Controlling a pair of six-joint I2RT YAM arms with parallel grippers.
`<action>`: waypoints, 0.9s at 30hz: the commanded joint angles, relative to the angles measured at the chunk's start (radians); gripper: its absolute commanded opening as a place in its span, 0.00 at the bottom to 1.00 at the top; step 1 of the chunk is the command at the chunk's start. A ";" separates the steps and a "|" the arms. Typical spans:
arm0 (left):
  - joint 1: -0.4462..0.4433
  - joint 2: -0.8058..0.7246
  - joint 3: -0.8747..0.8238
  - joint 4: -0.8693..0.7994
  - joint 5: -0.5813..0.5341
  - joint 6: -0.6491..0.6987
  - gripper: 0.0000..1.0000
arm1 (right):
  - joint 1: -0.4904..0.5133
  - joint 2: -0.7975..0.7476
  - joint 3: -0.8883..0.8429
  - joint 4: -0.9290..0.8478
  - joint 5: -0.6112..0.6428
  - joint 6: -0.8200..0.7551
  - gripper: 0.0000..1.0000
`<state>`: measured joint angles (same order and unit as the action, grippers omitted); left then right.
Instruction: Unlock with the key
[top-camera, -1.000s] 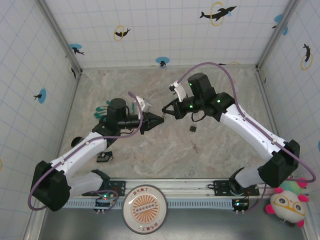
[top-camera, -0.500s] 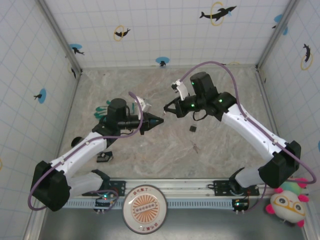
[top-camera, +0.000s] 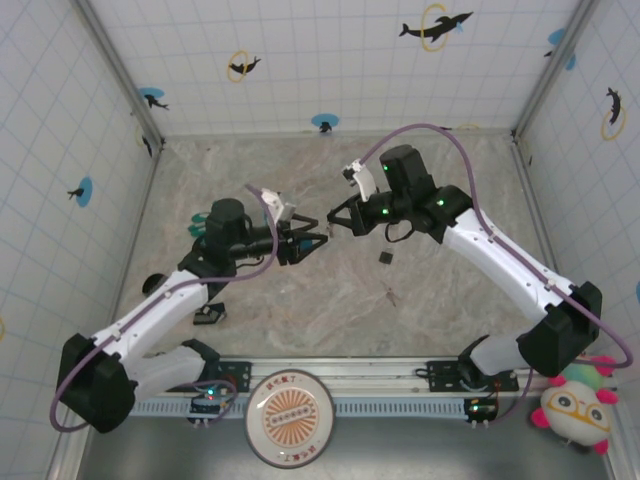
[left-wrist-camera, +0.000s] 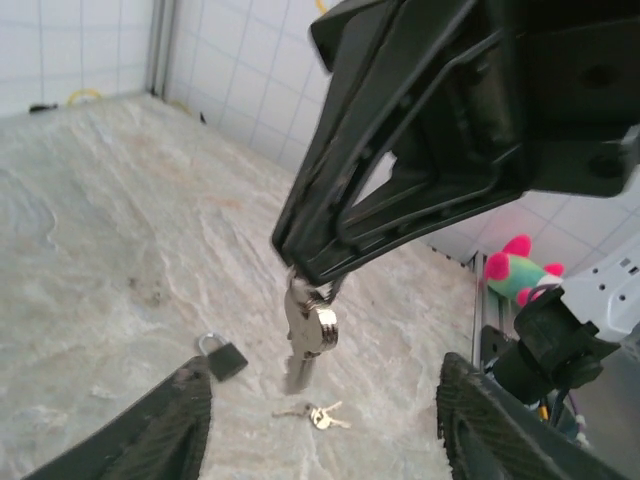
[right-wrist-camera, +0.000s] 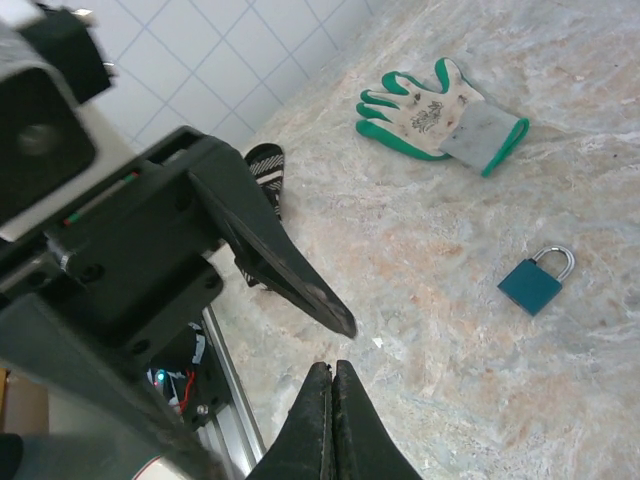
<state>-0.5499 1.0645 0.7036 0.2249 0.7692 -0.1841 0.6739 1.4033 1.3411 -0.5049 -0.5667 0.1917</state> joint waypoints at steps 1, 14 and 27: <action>-0.006 -0.037 -0.028 0.094 -0.009 0.019 0.66 | 0.005 -0.020 -0.010 0.032 -0.021 0.006 0.00; -0.007 0.045 0.010 0.091 0.097 0.058 0.68 | 0.035 -0.006 0.013 0.040 -0.049 0.010 0.00; -0.010 0.081 0.025 0.096 0.137 0.037 0.46 | 0.038 -0.003 0.014 0.046 -0.055 0.010 0.00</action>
<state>-0.5510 1.1416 0.6960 0.2867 0.8650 -0.1570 0.7078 1.4033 1.3411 -0.4900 -0.6041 0.1989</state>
